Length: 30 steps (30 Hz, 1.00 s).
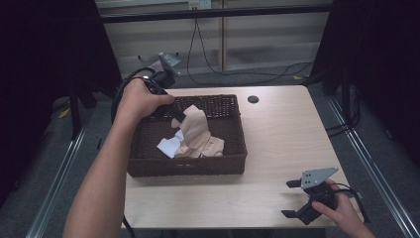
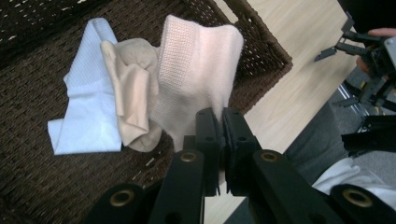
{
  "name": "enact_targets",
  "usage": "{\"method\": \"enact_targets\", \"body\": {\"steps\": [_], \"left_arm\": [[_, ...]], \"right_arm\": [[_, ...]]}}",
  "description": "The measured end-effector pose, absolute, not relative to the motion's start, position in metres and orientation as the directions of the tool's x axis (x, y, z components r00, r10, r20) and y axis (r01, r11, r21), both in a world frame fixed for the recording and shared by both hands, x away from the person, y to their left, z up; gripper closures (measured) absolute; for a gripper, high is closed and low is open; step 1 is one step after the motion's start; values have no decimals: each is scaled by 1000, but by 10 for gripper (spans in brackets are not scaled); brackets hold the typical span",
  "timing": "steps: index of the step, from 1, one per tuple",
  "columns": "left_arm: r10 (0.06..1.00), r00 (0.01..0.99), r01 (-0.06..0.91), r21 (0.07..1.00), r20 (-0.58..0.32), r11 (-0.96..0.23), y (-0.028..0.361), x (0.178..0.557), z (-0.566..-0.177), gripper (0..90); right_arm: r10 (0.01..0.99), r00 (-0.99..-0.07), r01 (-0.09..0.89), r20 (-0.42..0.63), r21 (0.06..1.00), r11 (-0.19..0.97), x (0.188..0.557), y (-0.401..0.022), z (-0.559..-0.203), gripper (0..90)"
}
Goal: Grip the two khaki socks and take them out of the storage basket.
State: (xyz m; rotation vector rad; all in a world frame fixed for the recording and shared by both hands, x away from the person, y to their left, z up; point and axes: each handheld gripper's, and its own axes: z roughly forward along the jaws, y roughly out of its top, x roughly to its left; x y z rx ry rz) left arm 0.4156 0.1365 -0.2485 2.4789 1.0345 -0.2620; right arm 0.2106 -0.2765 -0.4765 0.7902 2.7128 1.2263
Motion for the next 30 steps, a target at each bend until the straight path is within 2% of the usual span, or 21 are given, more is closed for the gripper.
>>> {"method": "enact_targets", "body": {"steps": [14,30], "left_arm": [[586,724,688,320,-364,-651,132,404,-224,863],[522,767,635,327,-372,-700,128,387,-216,863]], "right_arm": [[472,-869,424,150,718,552,211,-276,-477,27],[474,-867,427,152,716,552,211,-276,-477,27]]}}
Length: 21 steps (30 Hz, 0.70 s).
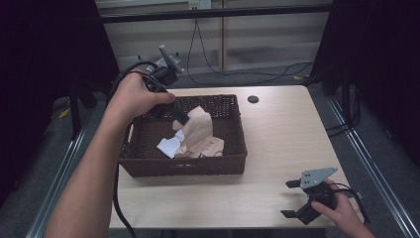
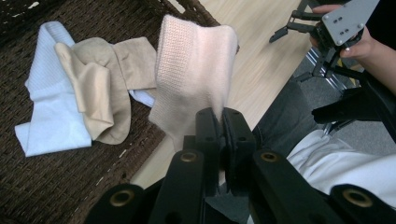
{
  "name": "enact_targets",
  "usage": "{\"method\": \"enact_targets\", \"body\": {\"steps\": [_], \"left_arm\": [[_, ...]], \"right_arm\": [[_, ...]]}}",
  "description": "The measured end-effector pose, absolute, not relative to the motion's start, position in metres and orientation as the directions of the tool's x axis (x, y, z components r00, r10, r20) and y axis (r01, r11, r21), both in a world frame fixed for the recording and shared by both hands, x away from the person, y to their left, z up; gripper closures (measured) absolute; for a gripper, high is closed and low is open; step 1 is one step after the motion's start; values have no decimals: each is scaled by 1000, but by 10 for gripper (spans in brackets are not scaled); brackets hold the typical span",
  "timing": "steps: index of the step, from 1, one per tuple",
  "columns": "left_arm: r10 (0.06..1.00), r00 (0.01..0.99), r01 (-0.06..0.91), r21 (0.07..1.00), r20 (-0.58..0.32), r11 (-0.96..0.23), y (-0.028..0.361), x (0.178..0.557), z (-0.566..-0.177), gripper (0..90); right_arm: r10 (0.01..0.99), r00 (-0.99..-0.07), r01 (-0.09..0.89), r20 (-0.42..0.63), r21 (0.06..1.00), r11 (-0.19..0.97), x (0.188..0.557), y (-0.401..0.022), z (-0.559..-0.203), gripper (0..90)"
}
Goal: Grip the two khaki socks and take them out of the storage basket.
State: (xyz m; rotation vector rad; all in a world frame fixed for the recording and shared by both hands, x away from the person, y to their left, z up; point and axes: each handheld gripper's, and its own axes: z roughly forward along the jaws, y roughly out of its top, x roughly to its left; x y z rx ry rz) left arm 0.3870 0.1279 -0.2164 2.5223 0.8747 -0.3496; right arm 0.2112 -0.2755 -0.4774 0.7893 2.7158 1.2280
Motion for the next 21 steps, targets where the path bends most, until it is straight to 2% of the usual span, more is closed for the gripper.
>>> {"method": "enact_targets", "body": {"steps": [21], "left_arm": [[430,820,554,336,-377,-762,114,361,-234,862]], "right_arm": [[474,-867,427,152,716,552,211,-276,-477,27]]}}
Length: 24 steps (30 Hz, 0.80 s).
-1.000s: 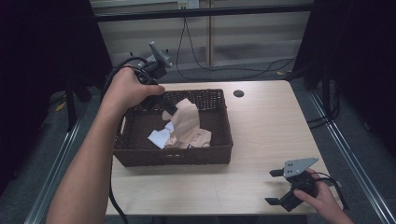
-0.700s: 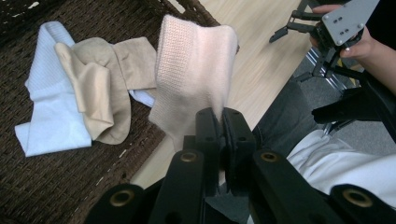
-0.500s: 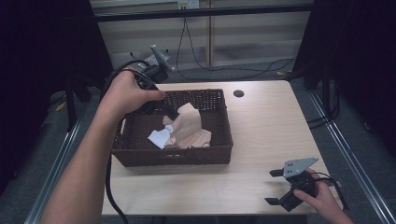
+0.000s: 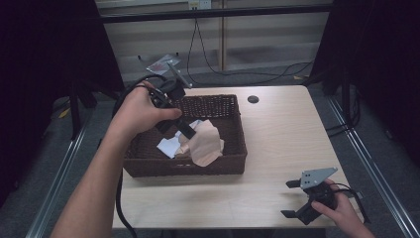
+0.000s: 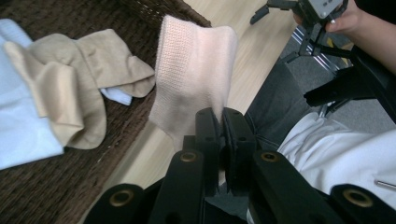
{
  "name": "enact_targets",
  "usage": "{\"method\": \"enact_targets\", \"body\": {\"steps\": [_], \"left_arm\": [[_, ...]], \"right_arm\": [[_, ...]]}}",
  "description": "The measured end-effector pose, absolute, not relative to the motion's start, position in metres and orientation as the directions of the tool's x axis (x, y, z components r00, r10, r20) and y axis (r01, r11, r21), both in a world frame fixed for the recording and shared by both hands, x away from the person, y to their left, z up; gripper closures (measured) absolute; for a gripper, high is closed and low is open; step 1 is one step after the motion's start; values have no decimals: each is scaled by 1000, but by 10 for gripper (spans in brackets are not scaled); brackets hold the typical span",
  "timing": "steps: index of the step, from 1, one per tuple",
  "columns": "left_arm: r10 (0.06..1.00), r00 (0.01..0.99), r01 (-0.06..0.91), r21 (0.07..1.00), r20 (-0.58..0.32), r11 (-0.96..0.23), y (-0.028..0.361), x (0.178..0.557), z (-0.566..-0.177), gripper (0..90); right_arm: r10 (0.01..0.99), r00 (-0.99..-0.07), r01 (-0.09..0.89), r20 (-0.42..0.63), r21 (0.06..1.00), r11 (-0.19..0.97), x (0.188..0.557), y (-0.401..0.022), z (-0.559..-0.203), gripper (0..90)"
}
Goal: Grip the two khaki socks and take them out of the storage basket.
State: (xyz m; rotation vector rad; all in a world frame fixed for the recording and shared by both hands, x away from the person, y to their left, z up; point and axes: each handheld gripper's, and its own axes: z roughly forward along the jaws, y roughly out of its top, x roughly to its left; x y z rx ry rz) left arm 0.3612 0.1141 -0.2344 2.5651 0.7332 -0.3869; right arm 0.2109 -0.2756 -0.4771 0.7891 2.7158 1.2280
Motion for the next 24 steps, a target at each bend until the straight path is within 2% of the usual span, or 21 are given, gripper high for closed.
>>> {"method": "enact_targets", "body": {"steps": [24], "left_arm": [[360,865,475,340,-348,-812,93,335,-300,838]], "right_arm": [[477,-865,432,154,711,555,210,-275,-477,27]]}}
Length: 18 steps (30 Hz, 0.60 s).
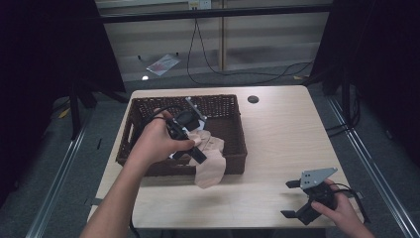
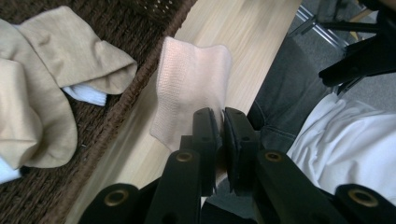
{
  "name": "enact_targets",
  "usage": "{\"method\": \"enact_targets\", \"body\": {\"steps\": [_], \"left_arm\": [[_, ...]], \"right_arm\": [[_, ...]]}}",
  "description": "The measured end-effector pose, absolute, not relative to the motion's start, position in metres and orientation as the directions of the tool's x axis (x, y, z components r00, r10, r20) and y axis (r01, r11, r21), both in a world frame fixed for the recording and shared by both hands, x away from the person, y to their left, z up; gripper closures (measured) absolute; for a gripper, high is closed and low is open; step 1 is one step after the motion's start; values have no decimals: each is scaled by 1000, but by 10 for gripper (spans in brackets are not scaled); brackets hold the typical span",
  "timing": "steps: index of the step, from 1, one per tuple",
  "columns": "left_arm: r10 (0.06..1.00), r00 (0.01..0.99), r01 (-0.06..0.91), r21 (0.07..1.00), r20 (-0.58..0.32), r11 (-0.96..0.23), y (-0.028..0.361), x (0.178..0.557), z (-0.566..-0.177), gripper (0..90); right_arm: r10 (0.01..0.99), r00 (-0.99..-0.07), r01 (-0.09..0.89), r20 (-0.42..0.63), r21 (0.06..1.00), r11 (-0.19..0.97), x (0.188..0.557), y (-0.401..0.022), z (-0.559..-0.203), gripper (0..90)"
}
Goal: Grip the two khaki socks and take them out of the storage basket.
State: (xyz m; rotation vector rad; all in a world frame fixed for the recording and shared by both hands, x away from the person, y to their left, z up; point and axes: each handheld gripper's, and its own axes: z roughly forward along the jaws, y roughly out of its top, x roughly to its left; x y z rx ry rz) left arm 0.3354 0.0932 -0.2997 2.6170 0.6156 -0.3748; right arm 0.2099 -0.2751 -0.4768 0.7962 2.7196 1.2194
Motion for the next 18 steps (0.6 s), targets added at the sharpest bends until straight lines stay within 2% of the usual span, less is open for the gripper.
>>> {"method": "enact_targets", "body": {"steps": [5,8,9,15,17,18], "left_arm": [[360,863,471,309,-354,-826,91,336,-319,841],[365,863,474,307,-350,-826,90,337,-327,811],[369,871,469,320,-325,-823,89,337,-331,730],[396,865,487,327,-308,-810,90,340,-327,472],[408,863,495,334,-299,-802,92,342,-323,412],[410,867,490,338,-283,-803,93,345,-321,412]], "right_arm": [[477,-866,430,151,711,557,210,-275,-477,27],[477,-866,430,150,710,558,210,-275,-477,27],[475,-867,429,151,712,556,210,-275,-477,27],[476,-866,431,154,713,554,210,-276,-477,27],[476,-866,432,155,712,554,210,-275,-477,27],[474,-867,429,153,712,556,210,-276,-477,27]]}}
